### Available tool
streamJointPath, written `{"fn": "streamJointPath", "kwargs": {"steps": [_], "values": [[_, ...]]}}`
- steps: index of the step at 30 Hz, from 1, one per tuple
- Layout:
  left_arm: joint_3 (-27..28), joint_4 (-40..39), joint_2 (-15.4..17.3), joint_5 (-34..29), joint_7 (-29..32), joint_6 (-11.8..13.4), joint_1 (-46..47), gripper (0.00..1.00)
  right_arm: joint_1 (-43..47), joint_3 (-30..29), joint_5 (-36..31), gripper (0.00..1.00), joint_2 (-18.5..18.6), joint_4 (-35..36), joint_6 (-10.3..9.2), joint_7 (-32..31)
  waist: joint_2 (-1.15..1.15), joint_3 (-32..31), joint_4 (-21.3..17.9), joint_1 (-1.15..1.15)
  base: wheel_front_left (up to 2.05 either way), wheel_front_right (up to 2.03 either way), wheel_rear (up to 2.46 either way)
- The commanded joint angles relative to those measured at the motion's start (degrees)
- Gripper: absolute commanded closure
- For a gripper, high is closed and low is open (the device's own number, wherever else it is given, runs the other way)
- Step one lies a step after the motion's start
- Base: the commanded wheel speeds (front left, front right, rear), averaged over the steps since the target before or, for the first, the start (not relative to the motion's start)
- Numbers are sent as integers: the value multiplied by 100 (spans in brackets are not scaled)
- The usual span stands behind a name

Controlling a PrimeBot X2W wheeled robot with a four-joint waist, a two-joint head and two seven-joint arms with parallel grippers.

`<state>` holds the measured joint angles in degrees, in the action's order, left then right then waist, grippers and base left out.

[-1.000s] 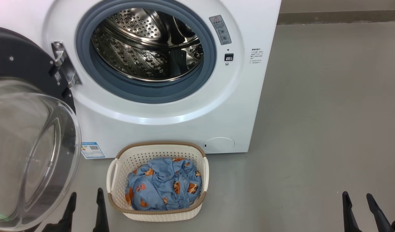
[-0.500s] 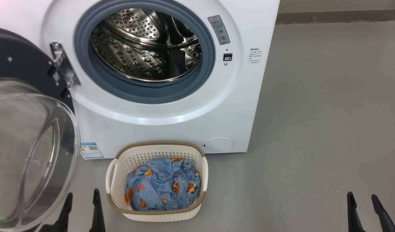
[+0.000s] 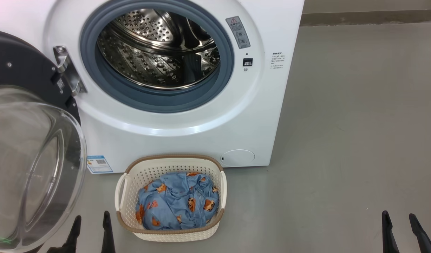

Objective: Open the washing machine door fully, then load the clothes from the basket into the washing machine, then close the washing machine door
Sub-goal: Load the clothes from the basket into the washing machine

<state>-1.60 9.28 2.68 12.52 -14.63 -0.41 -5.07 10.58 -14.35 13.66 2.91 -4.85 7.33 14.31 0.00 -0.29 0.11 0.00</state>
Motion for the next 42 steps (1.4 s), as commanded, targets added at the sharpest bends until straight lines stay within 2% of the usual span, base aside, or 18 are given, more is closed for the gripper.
{"fn": "streamJointPath", "kwargs": {"steps": [1,32,42], "values": [[171,-72,21,59,-37,-36,95,0,-90,96,-99,0,74,174,16,69,0,-4,9,0,0,0,0],[261,243,20,-178,-37,-89,111,0,-111,190,-95,0,81,115,16,69,0,-28,121,0,1,-1,0],[307,310,20,-237,-37,-128,117,0,-81,204,-88,0,87,120,16,69,0,-31,98,0,95,-99,4]]}}
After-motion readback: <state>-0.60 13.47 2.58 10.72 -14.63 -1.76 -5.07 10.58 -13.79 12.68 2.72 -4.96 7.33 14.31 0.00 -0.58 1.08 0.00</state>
